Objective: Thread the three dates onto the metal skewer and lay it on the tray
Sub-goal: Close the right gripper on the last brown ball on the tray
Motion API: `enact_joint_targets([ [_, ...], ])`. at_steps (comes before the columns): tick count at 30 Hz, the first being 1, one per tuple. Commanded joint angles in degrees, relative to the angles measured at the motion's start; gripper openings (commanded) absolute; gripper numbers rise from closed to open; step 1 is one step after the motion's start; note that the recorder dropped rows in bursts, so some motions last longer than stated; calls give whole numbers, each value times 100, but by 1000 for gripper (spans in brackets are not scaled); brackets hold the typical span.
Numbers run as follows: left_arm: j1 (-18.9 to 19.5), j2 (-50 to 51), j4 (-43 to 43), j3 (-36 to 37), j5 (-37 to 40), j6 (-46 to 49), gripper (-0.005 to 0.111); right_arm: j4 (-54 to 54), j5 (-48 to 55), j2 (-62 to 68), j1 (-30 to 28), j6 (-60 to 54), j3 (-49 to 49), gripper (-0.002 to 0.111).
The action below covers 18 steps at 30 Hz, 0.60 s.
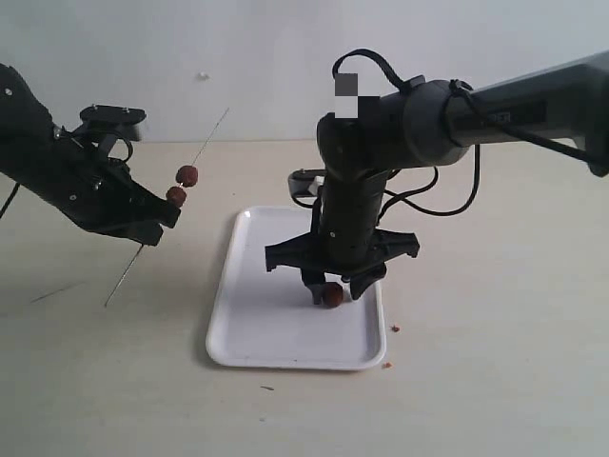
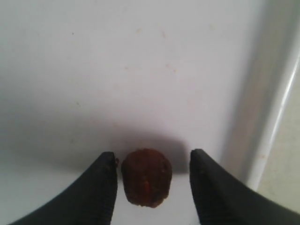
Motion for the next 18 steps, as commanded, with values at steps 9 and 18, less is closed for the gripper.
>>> enact_joint_targets([
  [9,7,-71,-60,-33,4,-28,0,-31,61,-2,3,-105,11,28],
  [18,7,-71,-60,-33,31,-28,0,-31,84,-142,3,-725,1,25],
])
